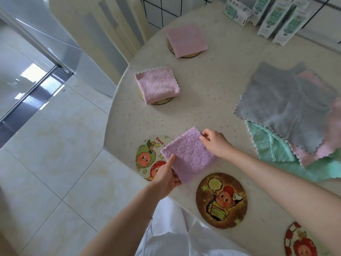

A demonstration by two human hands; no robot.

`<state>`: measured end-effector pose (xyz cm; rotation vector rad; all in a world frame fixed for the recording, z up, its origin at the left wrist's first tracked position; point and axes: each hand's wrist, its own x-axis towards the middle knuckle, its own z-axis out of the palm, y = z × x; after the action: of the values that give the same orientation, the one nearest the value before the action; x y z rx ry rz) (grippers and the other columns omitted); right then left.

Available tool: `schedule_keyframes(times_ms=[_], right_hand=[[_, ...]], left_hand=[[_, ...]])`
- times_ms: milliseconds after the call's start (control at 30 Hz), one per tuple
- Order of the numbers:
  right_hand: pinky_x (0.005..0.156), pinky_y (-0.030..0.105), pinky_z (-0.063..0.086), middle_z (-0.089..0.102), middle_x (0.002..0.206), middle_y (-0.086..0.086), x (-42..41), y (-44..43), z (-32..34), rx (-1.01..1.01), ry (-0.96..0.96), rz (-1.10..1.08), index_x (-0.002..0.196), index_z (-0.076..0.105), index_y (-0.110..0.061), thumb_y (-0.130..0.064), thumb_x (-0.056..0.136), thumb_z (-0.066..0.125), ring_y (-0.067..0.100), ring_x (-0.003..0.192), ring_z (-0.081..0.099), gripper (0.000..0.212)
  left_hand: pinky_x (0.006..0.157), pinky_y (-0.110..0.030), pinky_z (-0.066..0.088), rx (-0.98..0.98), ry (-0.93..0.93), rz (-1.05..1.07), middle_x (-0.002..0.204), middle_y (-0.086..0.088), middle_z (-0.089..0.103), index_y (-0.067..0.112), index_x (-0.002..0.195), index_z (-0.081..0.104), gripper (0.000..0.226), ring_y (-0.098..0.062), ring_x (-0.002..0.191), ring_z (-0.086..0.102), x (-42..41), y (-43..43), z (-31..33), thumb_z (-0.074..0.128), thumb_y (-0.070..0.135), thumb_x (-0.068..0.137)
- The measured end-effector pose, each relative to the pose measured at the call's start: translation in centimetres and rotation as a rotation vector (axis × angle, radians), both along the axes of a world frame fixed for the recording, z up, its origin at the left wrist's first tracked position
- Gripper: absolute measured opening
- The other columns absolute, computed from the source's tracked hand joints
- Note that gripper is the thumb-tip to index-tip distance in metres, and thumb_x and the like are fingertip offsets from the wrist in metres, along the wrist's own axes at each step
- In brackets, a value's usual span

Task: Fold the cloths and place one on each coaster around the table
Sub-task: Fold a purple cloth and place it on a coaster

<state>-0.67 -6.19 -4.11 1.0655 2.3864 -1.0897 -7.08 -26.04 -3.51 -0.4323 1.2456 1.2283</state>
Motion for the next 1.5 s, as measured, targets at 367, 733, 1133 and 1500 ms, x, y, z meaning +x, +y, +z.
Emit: schedule_keyframes(times_ms=[367, 733, 1133, 1500], right_hand=[[0.059, 0.034, 0.042, 0.063, 0.089, 0.004, 0.5, -1.4, 0.4, 0.157, 0.02, -0.023, 0.101, 0.043, -0.019, -0.041, 0.097, 0.039, 0.024, 0.073, 0.055, 0.023], [0.074, 0.032, 0.047, 0.05, 0.119, 0.007, 6.8, -4.4, 0.0, 0.353, 0.017, 0.013, 0.117, 0.047, -0.012, -0.042, 0.09, 0.054, 0.024, 0.106, 0.046, 0.041], [0.075, 0.026, 0.04, 0.057, 0.114, 0.011, 5.4, -4.0, 0.9, 0.014, -0.063, -0.359, 0.119, 0.049, -0.004, -0.029, 0.085, 0.065, 0.026, 0.102, 0.056, 0.045], [0.053, 0.029, 0.038, 0.056, 0.075, 0.008, 5.1, -3.2, 0.5, -0.507, 0.038, -0.823, 0.087, 0.066, 0.0, -0.013, 0.075, 0.075, 0.017, 0.062, 0.046, 0.02]], left_hand=[[0.082, -0.042, 0.057, -0.114, 0.158, -0.123, 0.097, -0.015, 0.073, 0.0, 0.108, 0.064, 0.03, -0.028, 0.089, 0.071, 0.0, -0.7, 0.1, 0.063, 0.025, 0.09], [0.06, -0.038, 0.061, -0.34, 0.731, -0.414, 0.067, -0.009, 0.073, 0.006, 0.078, 0.068, 0.015, -0.022, 0.06, 0.071, -2.2, -1.3, 0.9, 0.069, 0.019, 0.085], [0.072, -0.044, 0.06, -0.472, 0.79, -0.332, 0.071, -0.012, 0.072, 0.009, 0.073, 0.07, 0.013, -0.031, 0.075, 0.071, -5.5, 1.4, 0.7, 0.073, 0.021, 0.072], [0.088, -0.042, 0.053, -0.228, 0.36, -0.195, 0.086, -0.017, 0.062, -0.004, 0.097, 0.064, 0.025, -0.027, 0.08, 0.061, -6.9, 2.4, 1.4, 0.075, 0.007, 0.077]])
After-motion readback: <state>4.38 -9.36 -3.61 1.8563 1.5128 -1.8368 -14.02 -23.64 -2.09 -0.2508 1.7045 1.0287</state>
